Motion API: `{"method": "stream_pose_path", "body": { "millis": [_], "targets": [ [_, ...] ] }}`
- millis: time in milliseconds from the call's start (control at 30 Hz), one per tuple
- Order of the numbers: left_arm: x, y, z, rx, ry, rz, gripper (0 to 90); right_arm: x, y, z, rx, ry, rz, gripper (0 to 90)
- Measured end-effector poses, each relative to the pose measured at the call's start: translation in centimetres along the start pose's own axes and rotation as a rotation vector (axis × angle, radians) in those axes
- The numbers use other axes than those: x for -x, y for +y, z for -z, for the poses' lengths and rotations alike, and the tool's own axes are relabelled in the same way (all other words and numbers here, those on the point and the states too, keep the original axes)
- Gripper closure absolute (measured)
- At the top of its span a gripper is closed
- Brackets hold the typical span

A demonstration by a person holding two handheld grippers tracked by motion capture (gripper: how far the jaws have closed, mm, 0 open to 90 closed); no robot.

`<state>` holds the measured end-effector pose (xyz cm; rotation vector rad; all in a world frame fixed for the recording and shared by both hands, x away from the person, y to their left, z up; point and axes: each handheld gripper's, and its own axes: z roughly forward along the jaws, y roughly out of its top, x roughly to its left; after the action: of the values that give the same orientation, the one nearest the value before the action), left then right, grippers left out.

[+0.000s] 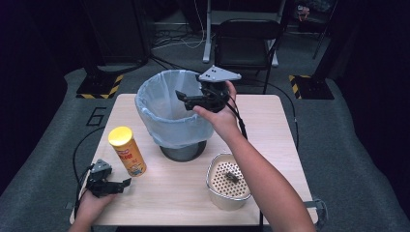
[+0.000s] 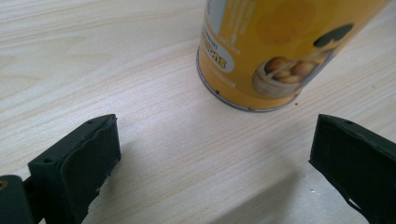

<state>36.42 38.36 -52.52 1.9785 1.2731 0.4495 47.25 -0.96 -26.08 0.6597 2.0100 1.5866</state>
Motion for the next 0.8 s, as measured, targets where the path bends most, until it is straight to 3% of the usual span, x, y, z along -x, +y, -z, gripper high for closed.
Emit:
{"method": "stream_pose_path", "body": {
  "millis": [33,100,300,400,467,600,767,800],
  "targets": [
    [0.0,0.0,0.0,0.000,0.000,0.000,1.5,0.0,0.0,0.0,0.000,0.000,0.000,15.2],
    [0.1,0.3,0.7,0.036,0.000,0.016,1.5,0.1,0.1,2.2,0.025,-0.012,0.014,16.3],
    [0.3,0.8,1.9,0.102,-0.006,0.024,1.4,0.2,-0.8,6.2,0.014,-0.051,0.044,20.9],
    [0.5,1.6,2.5,0.126,-0.043,0.025,1.4,0.4,-1.8,8.5,0.020,-0.084,0.061,33.1],
    [0.8,2.1,2.8,0.153,-0.044,0.011,1.4,0.5,-2.5,9.8,0.039,-0.105,0.060,33.0],
    [1.5,2.9,3.2,0.190,-0.075,0.017,0.3,1.4,-4.0,12.2,0.014,-0.111,0.030,26.5],
    [2.1,4.1,3.3,0.196,-0.096,0.022,0.3,2.0,-5.5,14.2,-0.013,-0.146,0.016,20.7],
    [2.0,4.3,3.5,0.173,-0.104,0.001,0.3,2.1,-5.8,14.4,-0.011,-0.147,0.011,20.2]
  ]
}}
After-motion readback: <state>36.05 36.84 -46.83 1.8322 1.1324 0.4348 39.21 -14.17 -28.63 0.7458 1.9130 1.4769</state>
